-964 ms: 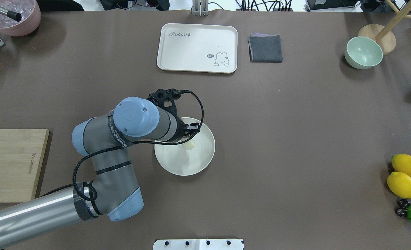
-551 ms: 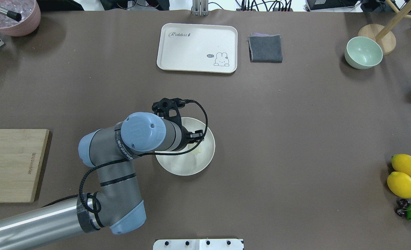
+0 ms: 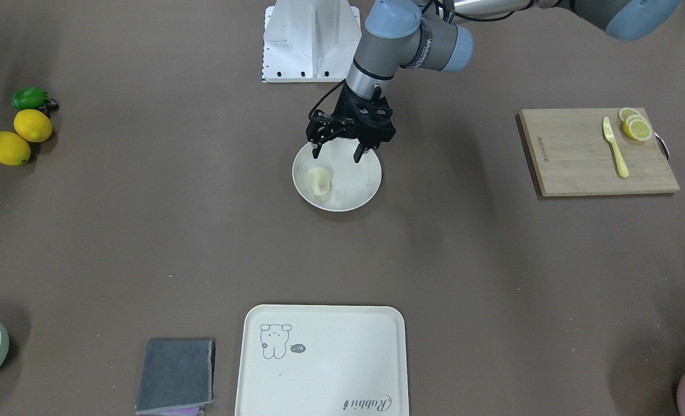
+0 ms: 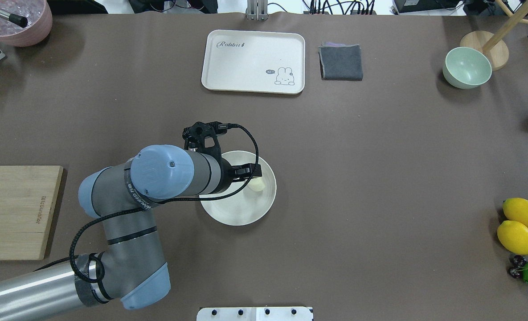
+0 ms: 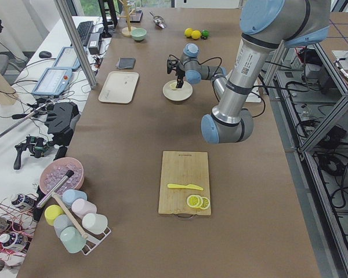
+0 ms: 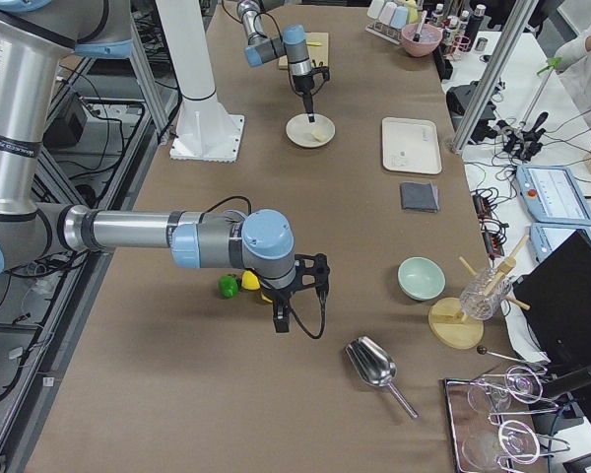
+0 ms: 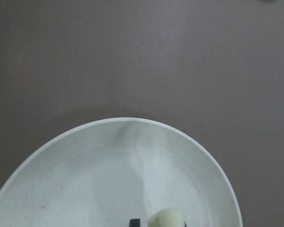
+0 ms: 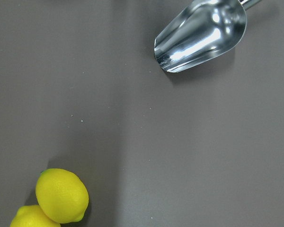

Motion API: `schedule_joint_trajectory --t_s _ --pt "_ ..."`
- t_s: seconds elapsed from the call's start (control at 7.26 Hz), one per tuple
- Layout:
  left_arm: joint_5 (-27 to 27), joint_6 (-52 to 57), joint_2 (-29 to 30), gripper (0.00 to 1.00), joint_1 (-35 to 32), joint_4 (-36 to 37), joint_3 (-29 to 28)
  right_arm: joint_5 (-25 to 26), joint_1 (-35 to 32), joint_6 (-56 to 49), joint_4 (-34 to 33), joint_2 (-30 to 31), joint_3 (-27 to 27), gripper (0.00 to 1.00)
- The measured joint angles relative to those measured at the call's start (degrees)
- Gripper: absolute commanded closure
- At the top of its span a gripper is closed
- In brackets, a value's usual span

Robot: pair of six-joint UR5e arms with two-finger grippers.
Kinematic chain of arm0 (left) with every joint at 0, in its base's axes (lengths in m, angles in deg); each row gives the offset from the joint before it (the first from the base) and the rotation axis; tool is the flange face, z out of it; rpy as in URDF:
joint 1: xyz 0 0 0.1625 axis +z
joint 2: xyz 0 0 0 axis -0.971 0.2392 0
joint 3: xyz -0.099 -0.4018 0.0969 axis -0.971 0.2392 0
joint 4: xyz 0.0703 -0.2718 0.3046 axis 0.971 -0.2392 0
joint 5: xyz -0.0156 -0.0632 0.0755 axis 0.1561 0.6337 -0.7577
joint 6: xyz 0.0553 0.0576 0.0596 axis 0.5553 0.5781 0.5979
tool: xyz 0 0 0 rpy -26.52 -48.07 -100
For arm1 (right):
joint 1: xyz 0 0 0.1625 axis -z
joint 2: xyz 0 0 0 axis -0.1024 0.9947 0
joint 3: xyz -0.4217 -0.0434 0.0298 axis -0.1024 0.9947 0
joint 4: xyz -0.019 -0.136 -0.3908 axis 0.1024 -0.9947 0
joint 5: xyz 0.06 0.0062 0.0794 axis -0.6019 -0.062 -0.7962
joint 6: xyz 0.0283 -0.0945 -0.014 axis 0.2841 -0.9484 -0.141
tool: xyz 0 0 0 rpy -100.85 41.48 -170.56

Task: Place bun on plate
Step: 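Open the left gripper and withdraw the left arm from the plate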

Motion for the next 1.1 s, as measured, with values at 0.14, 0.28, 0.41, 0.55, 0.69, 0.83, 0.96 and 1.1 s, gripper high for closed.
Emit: schedule_joint_trajectory --t_s 0.14,0.28,0.41,0.55,0.69,0.83,0.96,1.1 --pt "0.09 0.26 -0.41 0.02 -0.66 0.01 0.31 0.04 -0.03 0.02 -0.02 0.0 0.0 0.0" --pt "0.47 0.56 -0.64 0.02 -1.6 0.69 1.33 0.06 -0.04 0.04 -0.03 0.0 0.1 0.0" --pt "2.08 1.56 -0.98 0.02 -3.3 4.61 4.17 0.05 -0.06 0.04 -0.04 0.0 0.41 0.0" --pt "4.97 3.87 -1.38 0.02 -6.02 12.83 9.06 0.01 -0.06 0.05 -0.04 0.0 0.79 0.0" --pt "7.24 7.68 -1.61 0.02 -9.34 23.08 14.36 -0.01 -0.06 0.05 -0.04 0.07 0.96 0.0" --pt "8.4 13.2 -1.71 0.02 -12.9 33.59 18.61 -0.02 -0.09 0.05 -0.04 0.26 1.02 0.0" --pt "9.26 19.75 -2.44 0.02 -16.62 42.18 21.94 -0.02 -0.12 0.05 -0.04 0.61 1.04 0.0" --pt "11.24 26.62 -4.7 0.02 -21.14 47.41 24.7 -0.02 -0.16 0.05 -0.04 1.01 1.08 0.0"
